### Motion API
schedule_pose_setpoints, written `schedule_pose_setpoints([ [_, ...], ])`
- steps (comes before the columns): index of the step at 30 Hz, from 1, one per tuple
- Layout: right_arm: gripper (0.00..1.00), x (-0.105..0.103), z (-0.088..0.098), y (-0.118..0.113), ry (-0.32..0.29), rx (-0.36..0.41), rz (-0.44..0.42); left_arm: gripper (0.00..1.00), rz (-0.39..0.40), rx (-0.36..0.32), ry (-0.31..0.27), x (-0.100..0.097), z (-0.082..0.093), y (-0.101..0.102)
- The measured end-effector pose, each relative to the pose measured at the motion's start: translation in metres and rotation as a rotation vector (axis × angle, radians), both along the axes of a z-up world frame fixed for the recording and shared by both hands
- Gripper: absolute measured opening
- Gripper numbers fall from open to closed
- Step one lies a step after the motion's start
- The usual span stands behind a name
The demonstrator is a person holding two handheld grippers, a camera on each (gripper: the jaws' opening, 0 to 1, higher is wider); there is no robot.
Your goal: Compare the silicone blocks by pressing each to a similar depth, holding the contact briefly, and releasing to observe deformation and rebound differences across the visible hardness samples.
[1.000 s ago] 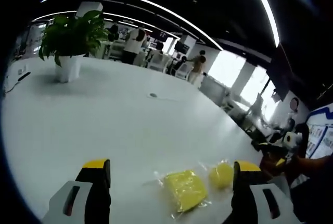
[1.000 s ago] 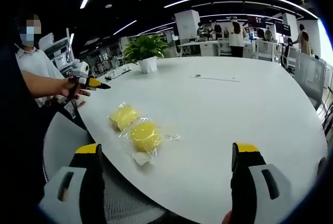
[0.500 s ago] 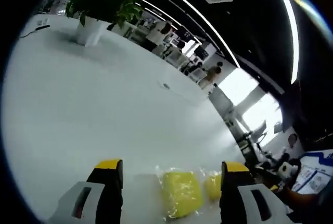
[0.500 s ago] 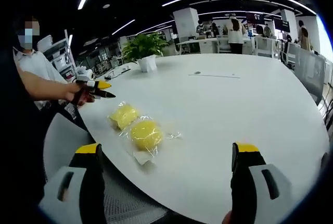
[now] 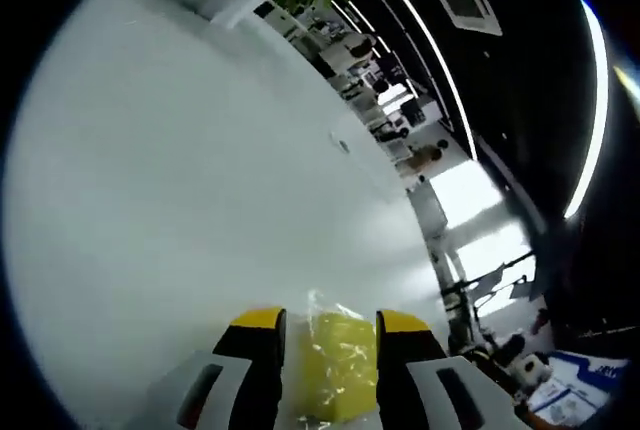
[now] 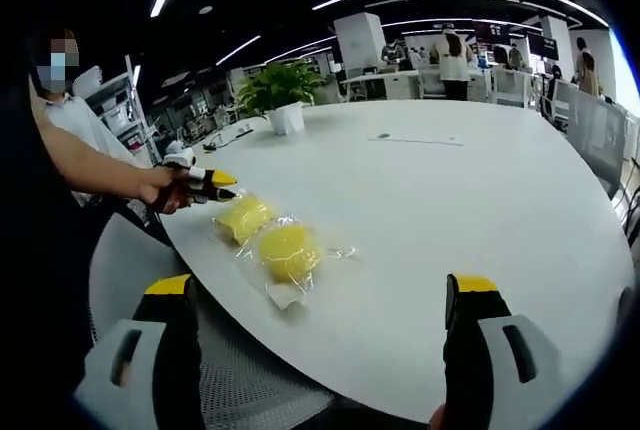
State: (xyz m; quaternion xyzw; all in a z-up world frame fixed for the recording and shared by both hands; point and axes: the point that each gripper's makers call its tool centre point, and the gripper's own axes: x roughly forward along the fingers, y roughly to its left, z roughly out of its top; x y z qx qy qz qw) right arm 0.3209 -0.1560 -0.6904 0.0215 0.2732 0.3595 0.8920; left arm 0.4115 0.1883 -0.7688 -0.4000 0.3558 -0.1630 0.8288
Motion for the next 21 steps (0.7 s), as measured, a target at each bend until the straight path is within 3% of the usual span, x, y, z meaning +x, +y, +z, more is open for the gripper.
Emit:
schedule_pose_setpoints([
  [6, 0.97, -0.005, -0.003, -0.006, 0.01, -0.006, -0.024, 0.3, -0.018, -0.005, 0.02, 0.003, -0.01, -0.003],
  [12, 0.97, -0.01, -0.008, -0.001, 0.023, -0.012, -0.024, 0.16, -0.008, -0.045, 0.043, 0.005, -0.013, -0.005],
  [21, 0.97, -0.008, -0.008, 0.0, 0.03, -0.018, -0.036, 0.05, -0.012, -0.058, 0.05, 0.009, -0.018, -0.007],
])
